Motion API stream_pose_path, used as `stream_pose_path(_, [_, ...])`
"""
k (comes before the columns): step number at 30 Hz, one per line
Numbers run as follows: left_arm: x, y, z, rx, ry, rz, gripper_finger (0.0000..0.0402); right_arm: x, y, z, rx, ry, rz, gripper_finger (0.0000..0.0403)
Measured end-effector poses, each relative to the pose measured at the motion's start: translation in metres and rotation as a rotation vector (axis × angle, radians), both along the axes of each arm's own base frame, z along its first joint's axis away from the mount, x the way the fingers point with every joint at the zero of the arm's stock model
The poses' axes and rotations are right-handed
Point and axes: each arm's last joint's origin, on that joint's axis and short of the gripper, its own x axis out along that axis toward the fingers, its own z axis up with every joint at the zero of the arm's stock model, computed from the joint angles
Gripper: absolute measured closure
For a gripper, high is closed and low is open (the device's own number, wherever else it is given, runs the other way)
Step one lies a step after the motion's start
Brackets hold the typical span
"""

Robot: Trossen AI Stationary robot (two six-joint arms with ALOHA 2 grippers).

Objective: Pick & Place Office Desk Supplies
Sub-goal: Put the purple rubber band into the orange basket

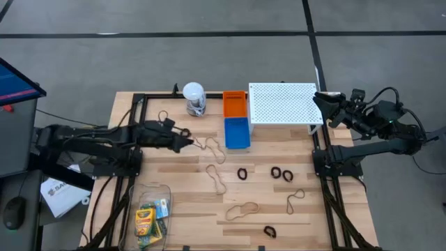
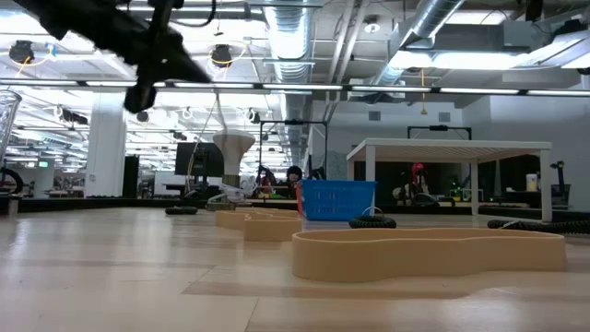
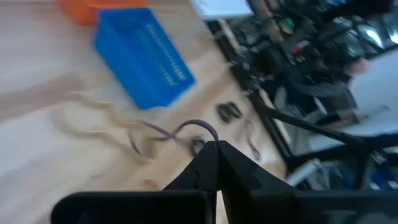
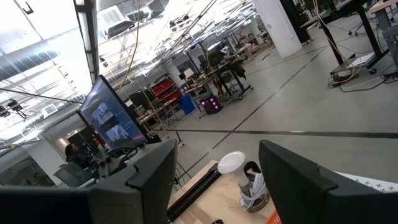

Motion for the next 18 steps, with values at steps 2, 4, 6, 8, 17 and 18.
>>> stream_pose_path(2, [0.013,-0.004,0.005,0.011,-0.016,-0.029,0.0401,0.0,0.0,0.0,-0.001,0.001,0.0,0.0179])
stream_pose_path(4, [0.03,-0.007,0.014,0.036,-0.021,-0.052,0.0401,0.0,0.0,0.0,-0.001,0.003,0.0,0.0179])
stream_pose_path(6, [0.048,-0.009,0.023,0.082,-0.016,-0.081,0.0401,0.0,0.0,-0.001,-0.001,0.006,-0.001,0.0179])
stream_pose_path(8, [0.069,-0.009,0.035,0.145,-0.014,-0.108,0.0401,0.0,0.0,-0.001,-0.001,0.008,-0.001,0.0179])
stream_pose_path(17, [0.146,0.039,0.085,0.441,-0.053,-0.019,0.0401,0.0,0.0,-0.001,-0.002,0.017,0.001,0.0179])
stream_pose_path(18, [0.152,0.047,0.088,0.461,-0.052,-0.008,0.0401,0.0,0.0,-0.002,-0.003,0.022,0.003,0.0179])
